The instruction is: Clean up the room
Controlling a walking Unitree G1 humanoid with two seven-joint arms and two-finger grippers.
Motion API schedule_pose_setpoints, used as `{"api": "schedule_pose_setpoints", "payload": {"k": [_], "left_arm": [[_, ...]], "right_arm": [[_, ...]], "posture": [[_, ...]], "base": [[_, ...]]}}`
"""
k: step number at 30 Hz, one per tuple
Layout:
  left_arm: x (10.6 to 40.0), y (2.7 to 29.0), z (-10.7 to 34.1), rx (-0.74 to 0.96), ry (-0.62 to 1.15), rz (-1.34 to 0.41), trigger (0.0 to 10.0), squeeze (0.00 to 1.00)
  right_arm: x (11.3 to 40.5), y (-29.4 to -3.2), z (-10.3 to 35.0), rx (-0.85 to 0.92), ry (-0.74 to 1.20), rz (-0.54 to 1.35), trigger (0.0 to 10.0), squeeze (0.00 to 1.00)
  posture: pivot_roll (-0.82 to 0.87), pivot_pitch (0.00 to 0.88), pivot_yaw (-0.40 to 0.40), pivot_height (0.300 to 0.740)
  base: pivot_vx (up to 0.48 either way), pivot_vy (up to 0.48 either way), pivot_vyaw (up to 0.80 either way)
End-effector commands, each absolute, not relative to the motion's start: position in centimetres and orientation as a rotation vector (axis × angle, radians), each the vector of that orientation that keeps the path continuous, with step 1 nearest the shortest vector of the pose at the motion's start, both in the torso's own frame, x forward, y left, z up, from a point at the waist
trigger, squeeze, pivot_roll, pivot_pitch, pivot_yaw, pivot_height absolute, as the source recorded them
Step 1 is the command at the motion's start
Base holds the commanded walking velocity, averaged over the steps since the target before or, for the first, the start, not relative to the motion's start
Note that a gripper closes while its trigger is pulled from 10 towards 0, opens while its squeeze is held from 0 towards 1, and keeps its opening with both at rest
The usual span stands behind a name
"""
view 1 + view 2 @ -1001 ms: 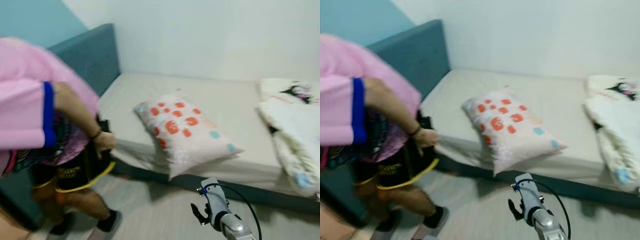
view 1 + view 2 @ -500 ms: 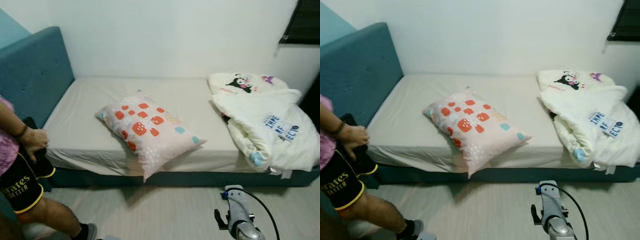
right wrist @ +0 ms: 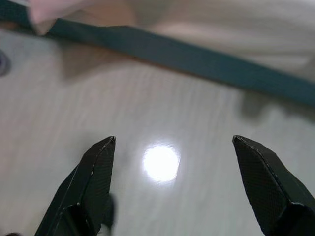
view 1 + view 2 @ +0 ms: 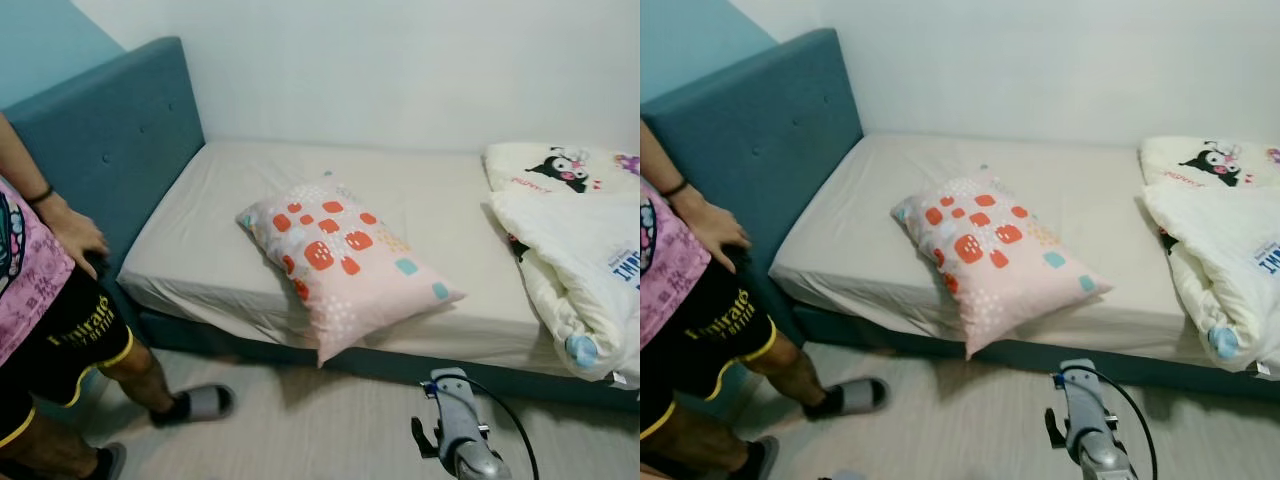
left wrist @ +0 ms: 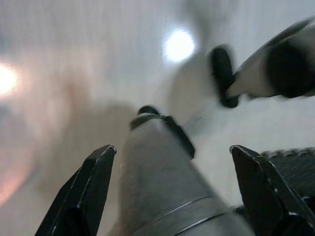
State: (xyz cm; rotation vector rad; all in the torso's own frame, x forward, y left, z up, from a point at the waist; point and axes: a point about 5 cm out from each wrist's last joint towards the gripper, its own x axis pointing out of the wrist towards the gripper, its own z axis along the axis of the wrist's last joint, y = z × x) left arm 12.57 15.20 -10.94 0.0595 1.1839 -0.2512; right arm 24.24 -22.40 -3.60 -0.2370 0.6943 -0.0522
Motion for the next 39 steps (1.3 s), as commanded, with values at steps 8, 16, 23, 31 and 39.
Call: {"api": "schedule_pose_setpoints", "payload": {"k": [8, 16, 23, 31, 39], "left_arm": [[12.0, 20.1, -10.6, 0.067, 1.191, -0.176, 10.0, 0.0], [12.4, 19.6, -10.6, 0.071, 1.187, -0.187, 10.0, 0.0], [13.0, 16.3, -10.7, 0.096, 1.176, -0.246, 10.0, 0.0], [13.2, 13.6, -10.8, 0.125, 1.17, -0.302, 10.0, 0.0], [12.4, 12.9, -11.0, 0.119, 1.182, -0.304, 10.0, 0.0]], "right_arm": [[25.3, -21.1, -3.0, -0.361, 0.642, 0.044, 10.0, 0.0], [25.4, -21.0, -2.9, -0.374, 0.639, 0.055, 10.0, 0.0], [25.8, -20.0, -2.6, -0.387, 0.609, 0.135, 10.0, 0.0], [25.7, -19.4, -2.7, -0.363, 0.613, 0.185, 10.0, 0.0], [25.7, -19.3, -2.8, -0.358, 0.62, 0.195, 10.0, 0.0]], "posture": [[-0.2, 0.0, 0.008, 0.74], [-0.21, 0.0, 0.007, 0.74], [-0.21, 0.0, 0.014, 0.74], [-0.21, 0.0, 0.013, 0.74], [-0.21, 0.0, 0.013, 0.74]], "base": [[0.0, -0.156, 0.0], [0.0, 0.0, 0.0], [0.0, 0.0, 0.0], [0.0, 0.0, 0.0], [0.0, 0.0, 0.0]]}}
